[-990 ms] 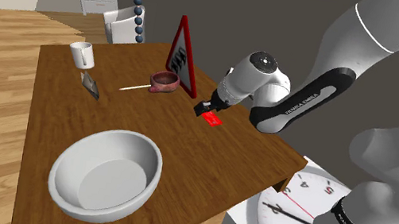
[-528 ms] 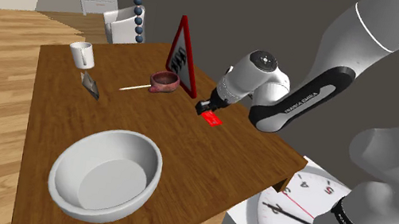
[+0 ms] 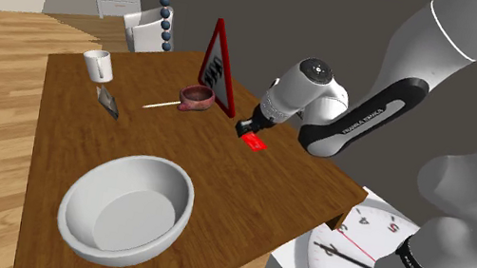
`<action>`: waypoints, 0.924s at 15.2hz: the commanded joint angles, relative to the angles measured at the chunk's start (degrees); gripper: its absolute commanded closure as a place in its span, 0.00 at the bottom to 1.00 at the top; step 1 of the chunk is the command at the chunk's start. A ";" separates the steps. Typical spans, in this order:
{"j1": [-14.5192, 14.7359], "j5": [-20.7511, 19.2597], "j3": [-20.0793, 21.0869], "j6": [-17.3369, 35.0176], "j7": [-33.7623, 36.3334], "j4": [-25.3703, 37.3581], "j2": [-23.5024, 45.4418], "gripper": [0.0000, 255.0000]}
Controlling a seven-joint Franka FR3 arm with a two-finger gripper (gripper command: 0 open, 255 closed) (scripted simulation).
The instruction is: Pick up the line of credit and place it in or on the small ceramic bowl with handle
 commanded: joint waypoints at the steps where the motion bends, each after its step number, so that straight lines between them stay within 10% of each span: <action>1: 7.63 0.46 -7.35 -1.81 -0.97 0.01 0.70 1.00; 7: 28.94 10.52 -27.06 -6.27 -10.19 0.10 -0.89 1.00; 14: 40.74 20.43 -37.66 -11.70 -18.95 1.34 -4.51 1.00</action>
